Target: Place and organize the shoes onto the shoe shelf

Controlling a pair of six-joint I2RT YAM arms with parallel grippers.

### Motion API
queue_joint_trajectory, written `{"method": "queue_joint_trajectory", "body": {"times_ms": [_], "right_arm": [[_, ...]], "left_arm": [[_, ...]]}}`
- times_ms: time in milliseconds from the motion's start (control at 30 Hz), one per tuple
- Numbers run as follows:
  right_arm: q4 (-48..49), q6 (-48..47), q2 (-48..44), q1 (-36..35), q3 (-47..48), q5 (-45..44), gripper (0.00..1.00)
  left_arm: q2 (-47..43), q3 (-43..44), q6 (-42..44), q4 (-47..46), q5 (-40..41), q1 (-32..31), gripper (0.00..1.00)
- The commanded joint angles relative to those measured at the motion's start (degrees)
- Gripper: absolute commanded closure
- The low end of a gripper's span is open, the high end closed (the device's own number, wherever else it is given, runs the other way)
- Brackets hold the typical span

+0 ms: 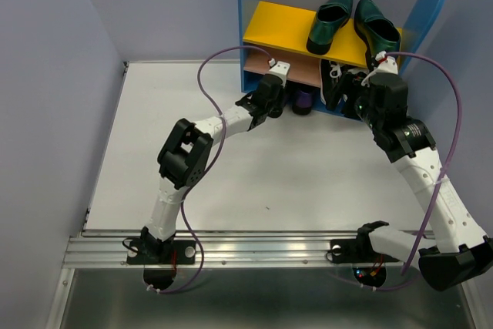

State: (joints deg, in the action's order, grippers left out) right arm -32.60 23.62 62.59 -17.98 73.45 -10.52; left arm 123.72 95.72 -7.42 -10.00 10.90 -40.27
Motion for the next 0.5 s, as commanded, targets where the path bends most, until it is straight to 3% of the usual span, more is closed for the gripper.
{"method": "queue_joint_trajectory", "body": {"times_ms": [0, 467], "right_arm": [[0.5, -0.1, -1.4, 0.2, 2.7, -0.4, 0.13], [0.0, -0.1, -2.2, 0.2, 2.4, -0.9, 0.13]], "left_arm": [[1.0, 4.4, -2.5, -7.8, -2.4, 0.2, 1.0], [-0.1, 3.1, -8.8, -11.5, -2.6, 1.2, 1.0]]}}
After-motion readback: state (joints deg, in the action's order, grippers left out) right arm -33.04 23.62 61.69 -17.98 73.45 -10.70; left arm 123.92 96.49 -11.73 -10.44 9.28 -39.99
